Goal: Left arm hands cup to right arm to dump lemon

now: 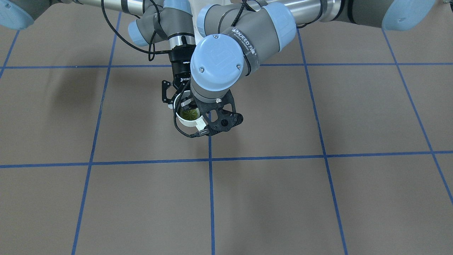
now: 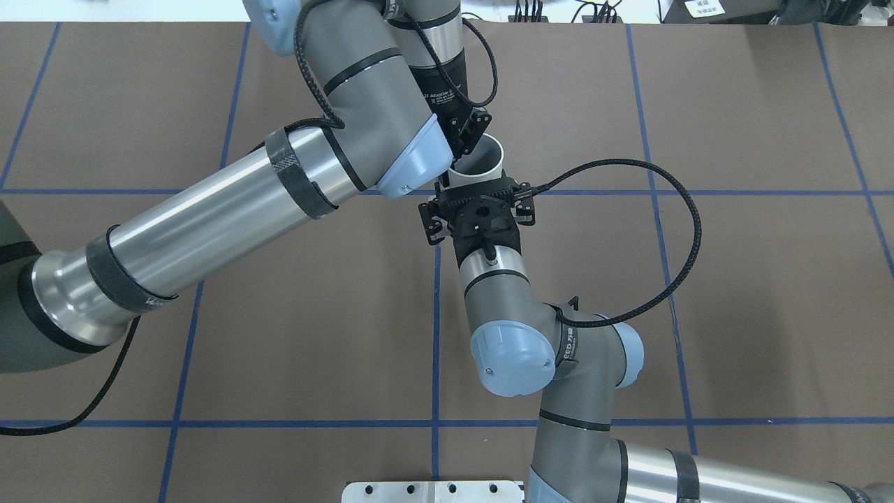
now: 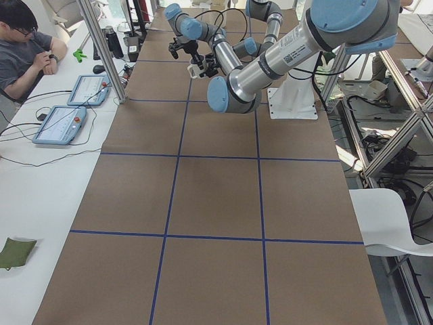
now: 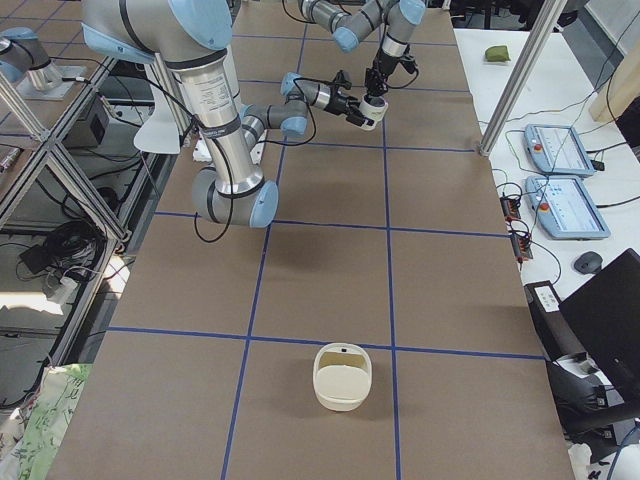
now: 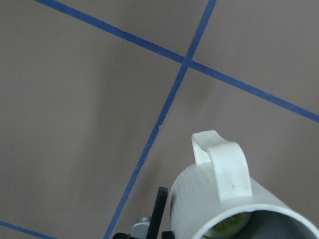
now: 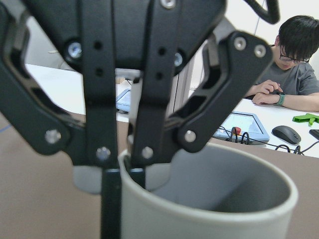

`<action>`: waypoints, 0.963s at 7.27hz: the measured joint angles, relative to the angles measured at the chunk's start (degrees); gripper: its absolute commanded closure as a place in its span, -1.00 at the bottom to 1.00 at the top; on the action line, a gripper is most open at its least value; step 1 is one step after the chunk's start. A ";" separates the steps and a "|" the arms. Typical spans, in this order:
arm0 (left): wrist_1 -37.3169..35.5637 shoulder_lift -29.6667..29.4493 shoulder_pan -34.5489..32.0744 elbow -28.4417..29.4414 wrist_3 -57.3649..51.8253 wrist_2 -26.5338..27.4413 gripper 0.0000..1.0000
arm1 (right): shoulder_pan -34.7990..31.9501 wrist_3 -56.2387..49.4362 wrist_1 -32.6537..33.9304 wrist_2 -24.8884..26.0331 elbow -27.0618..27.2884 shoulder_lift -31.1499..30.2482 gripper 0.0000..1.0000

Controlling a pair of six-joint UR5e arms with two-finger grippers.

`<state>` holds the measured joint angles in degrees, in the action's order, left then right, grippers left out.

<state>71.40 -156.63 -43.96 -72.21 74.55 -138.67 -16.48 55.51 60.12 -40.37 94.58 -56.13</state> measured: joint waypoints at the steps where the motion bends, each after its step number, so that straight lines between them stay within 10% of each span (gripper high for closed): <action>1: 0.01 0.12 -0.01 -0.02 -0.05 -0.02 -0.14 | -0.02 0.25 -0.02 -0.08 0.05 0.02 1.00; 2: 0.12 0.17 -0.01 -0.12 -0.24 -0.06 -0.99 | -0.04 0.31 -0.02 -0.20 0.11 0.07 1.00; 7: 0.23 0.36 -1.67 -4.20 -0.63 0.91 -1.00 | -0.55 -0.09 0.00 -0.65 0.25 -0.25 1.00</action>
<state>71.63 -156.27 -45.63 -76.41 73.92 -137.77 -17.03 55.42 60.12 -41.02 94.83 -56.38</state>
